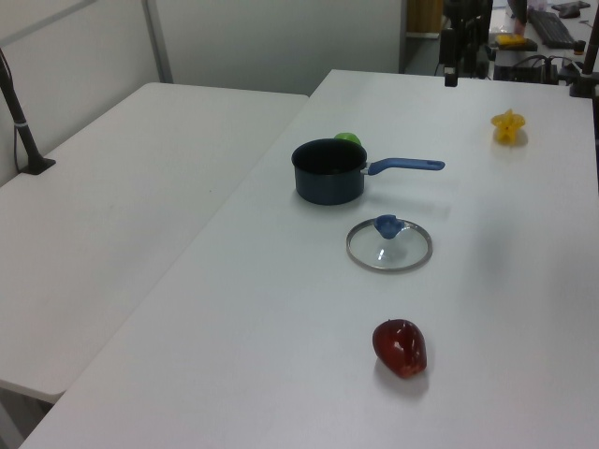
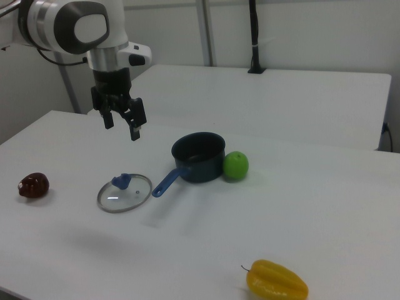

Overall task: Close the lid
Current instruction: 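Move the gripper down over the glass lid's blue knob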

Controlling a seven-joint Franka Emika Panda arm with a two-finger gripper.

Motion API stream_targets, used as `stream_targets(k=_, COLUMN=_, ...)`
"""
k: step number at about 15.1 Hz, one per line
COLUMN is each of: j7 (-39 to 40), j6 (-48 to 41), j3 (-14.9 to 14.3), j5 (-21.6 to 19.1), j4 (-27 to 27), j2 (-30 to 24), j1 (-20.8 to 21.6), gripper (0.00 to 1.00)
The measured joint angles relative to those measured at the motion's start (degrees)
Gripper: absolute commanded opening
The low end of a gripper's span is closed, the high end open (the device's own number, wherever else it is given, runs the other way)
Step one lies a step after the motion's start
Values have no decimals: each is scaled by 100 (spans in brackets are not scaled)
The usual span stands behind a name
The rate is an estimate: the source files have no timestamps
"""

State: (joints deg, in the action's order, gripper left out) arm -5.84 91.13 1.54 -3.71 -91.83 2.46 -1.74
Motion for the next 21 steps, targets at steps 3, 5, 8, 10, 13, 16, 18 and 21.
stream_targets(k=3, j7=-20, j6=2, j3=31, j5=-23, j4=0, j2=-51, j1=25, gripper=100)
stream_targets(k=5, j7=-160, j6=296, j3=55, j5=-69, j4=-173, j2=-216, j1=66, gripper=100)
stream_targets(k=8, j7=-652, j6=1112, j3=98, j5=-92, j4=-928, j2=-648, j1=240, gripper=100)
stream_targets(k=10, j7=-931, j6=1634, j3=137, j5=-93, j4=-1438, j2=-875, j1=415, gripper=100)
stream_targets(k=13, j7=-1443, j6=2625, j3=156, j5=-93, j4=-2067, j2=-988, j1=704, gripper=100)
stream_targets(k=16, j7=-1730, j6=3463, j3=215, j5=-73, j4=-2507, j2=-862, j1=860, gripper=100)
stream_targets(k=18, j7=-2095, j6=3858, j3=285, j5=160, j4=-2613, j2=-628, j1=946, gripper=100)
stream_targets(k=21, j7=-3044, j6=4277, j3=325, j5=941, j4=-2622, j2=-139, j1=1221, gripper=99)
